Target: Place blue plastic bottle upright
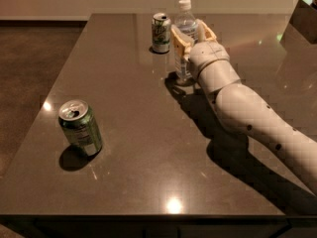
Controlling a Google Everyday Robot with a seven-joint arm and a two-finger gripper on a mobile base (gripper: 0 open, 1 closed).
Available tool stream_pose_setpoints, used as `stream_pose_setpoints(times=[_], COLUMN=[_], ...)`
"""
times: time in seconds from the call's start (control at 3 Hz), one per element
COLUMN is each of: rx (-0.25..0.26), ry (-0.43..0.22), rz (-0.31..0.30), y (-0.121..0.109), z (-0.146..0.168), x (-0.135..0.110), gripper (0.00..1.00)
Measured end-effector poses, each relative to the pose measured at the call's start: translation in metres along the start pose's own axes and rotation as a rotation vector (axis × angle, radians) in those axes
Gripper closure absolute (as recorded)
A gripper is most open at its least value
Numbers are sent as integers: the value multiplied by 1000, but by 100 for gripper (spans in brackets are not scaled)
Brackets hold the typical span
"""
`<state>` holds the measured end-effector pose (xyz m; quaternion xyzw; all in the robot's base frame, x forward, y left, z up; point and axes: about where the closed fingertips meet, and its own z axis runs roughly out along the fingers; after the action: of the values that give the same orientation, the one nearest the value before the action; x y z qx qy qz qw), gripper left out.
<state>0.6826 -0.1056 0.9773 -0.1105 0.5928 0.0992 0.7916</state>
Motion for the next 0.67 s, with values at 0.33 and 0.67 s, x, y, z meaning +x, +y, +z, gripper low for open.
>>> stream_pose_setpoints(times=[0.33, 0.67], rx=[26, 46], ry=[13, 37], rz=[-10, -20], y=[-2, -4], z=[0, -1], x=[1, 8], gripper=[12, 0])
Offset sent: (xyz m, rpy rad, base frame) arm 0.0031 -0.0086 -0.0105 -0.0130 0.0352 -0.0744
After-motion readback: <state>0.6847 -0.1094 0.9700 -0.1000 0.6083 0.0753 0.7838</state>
